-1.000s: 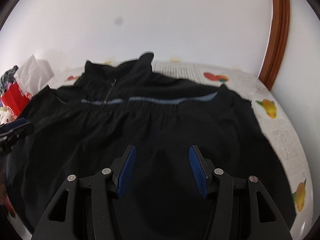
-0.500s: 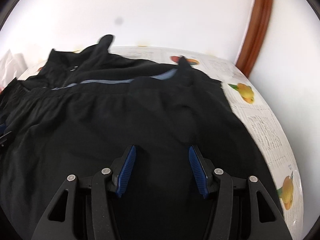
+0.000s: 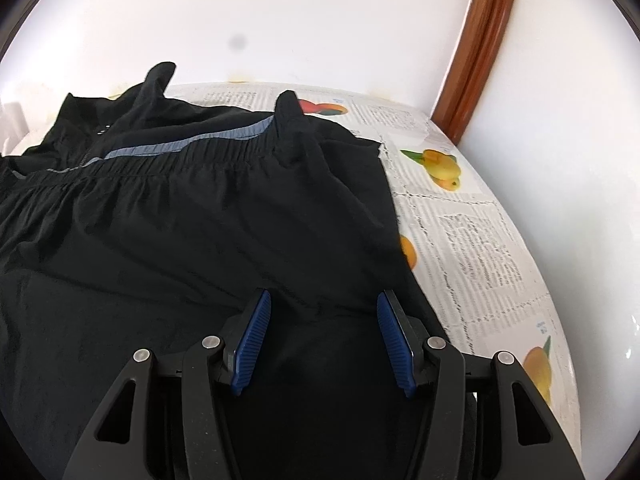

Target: Fold large clothes

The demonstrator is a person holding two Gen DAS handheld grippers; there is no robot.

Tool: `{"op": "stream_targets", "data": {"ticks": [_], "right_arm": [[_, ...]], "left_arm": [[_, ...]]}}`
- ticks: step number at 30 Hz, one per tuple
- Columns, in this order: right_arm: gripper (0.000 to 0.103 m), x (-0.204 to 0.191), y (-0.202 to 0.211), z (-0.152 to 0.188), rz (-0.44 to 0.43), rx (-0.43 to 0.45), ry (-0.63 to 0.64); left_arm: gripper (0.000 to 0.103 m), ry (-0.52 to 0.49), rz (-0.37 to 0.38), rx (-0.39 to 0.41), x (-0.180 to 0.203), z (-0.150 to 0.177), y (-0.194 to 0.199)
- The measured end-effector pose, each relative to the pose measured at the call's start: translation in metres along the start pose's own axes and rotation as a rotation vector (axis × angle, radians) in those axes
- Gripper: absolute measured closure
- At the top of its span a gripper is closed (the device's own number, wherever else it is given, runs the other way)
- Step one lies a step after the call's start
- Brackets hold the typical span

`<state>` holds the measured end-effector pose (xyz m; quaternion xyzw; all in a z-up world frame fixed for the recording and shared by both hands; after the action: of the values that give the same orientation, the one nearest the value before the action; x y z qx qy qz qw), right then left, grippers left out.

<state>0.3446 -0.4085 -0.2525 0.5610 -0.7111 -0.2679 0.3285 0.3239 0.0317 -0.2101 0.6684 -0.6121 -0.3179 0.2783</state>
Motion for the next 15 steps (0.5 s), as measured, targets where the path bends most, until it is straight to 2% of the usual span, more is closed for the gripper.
{"op": "stream_targets", "data": {"ticks": [2, 6, 15], "right_arm": [[0.049, 0.001, 0.002, 0.001, 0.009, 0.003, -0.002], [0.049, 0.000, 0.000, 0.005, 0.010, 0.013, 0.004], [0.049, 0.008, -0.012, -0.005, 0.002, -0.037, 0.011]], "left_arm": [[0.042, 0.016, -0.018, -0.010, -0.017, 0.006, 0.003], [0.041, 0.039, 0.034, -0.029, -0.032, 0.016, 0.005], [0.040, 0.072, 0.072, -0.049, -0.016, 0.013, -0.008]]}}
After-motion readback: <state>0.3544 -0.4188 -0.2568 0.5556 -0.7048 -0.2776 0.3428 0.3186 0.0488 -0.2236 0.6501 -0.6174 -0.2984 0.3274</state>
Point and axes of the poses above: each gripper's, at about its wrist camera, not at the fingertips, and y roughly against the way its jaws point, x to its right, z to its underside, the point moved 7 cm from there along -y, roughly the way its jaws point, and after that the axes turned 4 degrees about -x, right-handed, at the moved point
